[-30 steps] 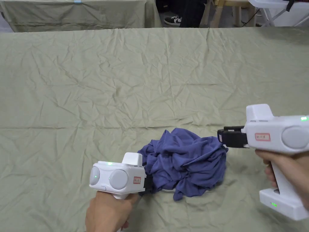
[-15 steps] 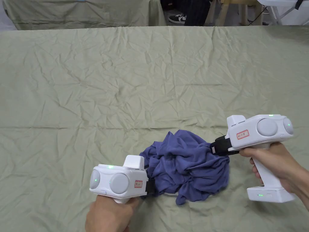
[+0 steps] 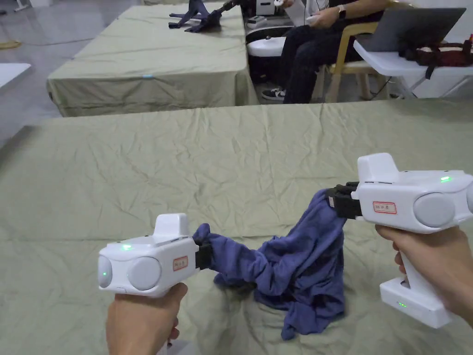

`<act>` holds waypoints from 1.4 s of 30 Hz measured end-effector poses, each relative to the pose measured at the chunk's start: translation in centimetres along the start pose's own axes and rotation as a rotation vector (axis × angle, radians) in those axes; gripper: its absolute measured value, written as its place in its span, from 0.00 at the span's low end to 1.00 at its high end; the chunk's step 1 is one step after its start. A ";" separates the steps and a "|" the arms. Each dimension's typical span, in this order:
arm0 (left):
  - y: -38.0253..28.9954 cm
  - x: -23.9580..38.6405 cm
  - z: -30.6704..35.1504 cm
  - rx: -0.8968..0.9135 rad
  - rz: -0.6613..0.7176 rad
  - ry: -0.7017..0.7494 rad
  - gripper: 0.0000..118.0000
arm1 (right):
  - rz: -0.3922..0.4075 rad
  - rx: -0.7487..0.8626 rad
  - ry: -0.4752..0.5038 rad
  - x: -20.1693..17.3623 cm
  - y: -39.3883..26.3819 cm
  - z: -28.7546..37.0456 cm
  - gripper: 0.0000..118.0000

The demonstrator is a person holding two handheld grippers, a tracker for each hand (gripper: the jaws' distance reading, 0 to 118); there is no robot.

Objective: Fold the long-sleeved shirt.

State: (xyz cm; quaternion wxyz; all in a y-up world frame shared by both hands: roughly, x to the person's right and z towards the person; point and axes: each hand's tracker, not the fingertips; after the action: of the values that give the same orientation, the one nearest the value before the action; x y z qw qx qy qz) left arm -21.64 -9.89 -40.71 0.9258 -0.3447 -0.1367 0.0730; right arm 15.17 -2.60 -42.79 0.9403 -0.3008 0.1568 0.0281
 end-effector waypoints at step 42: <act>30.3 -2.0 35.0 0.763 -0.104 0.167 0.05 | 0.065 0.648 -0.110 -7.9 30.6 27.4 0.11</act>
State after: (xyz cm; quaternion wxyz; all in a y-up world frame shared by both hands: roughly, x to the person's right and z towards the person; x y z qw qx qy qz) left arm -35.46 34.11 -35.69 0.9979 0.0267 -0.0413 0.0431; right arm 10.74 38.45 -36.28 0.9928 0.0211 0.1161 0.0229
